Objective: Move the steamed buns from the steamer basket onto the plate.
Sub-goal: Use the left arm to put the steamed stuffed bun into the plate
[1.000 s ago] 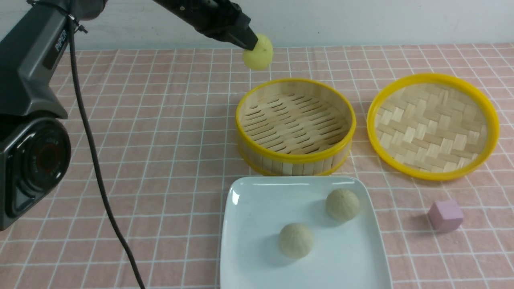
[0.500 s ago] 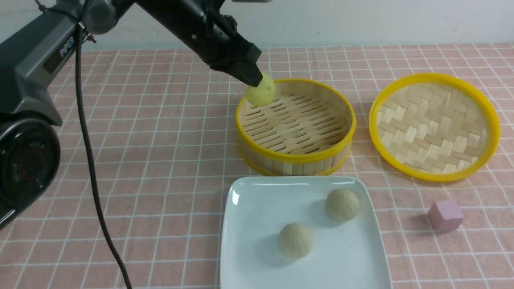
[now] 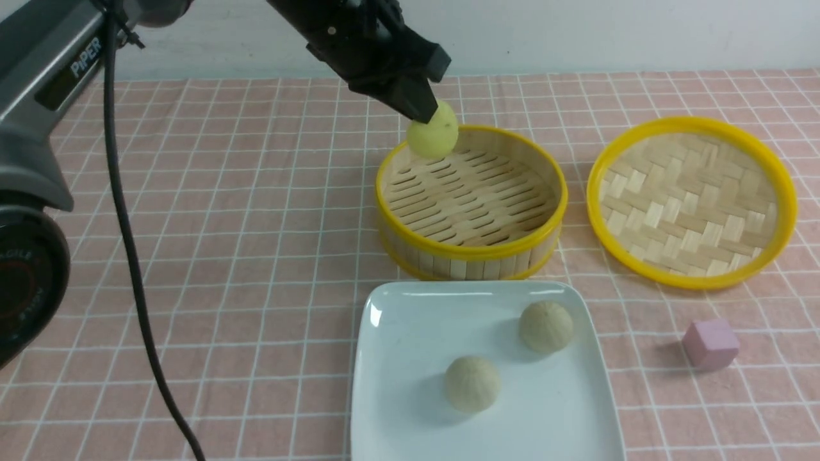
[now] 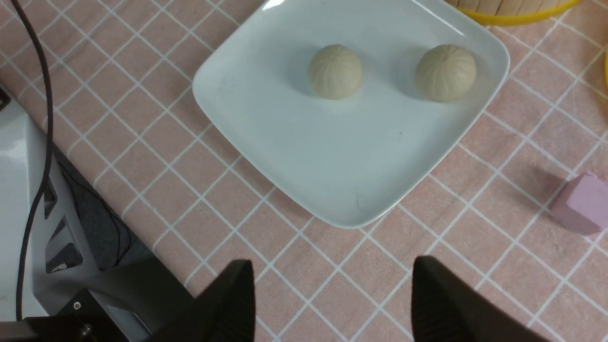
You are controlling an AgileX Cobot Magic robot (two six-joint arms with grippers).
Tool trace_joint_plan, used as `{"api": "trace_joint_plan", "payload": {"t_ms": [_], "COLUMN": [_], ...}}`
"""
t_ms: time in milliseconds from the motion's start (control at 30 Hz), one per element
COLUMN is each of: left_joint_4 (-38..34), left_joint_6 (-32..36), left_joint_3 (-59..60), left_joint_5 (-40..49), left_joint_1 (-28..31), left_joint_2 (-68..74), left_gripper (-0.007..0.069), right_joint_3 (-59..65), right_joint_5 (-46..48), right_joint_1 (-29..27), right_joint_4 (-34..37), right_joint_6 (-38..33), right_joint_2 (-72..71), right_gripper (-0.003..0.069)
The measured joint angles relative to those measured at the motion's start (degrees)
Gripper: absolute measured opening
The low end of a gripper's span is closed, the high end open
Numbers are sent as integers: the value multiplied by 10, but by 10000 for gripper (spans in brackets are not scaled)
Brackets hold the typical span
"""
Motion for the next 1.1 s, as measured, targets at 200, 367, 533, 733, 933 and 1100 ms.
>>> {"api": "trace_joint_plan", "payload": {"t_ms": [200, 367, 533, 733, 933, 1100], "left_joint_4": [-16, -53, -65, -37, 8, 16], "left_joint_6": [-7, 2, 5, -21, -40, -40], "left_joint_3": [67, 135, 160, 162, 170, 208], "left_joint_5": [-1, -2, -6, -8, -8, -9], "left_joint_1": [-1, -1, -16, -60, -87, -87], "left_joint_2": [-2, -2, -2, -8, -9, -9], "left_gripper": [22, 24, 26, 26, 26, 27], "right_joint_3": [0, 0, 0, 0, 0, 0], "right_joint_5": [0, 0, 0, 0, 0, 0], "right_joint_1": [0, 0, 0, 0, 0, 0], "right_joint_4": [0, 0, 0, 0, 0, 0], "right_joint_6": [0, 0, -1, -8, -11, -12], "right_joint_2": [0, 0, 0, 0, 0, 0], "right_gripper": [442, 442, 442, 442, 442, 442]}}
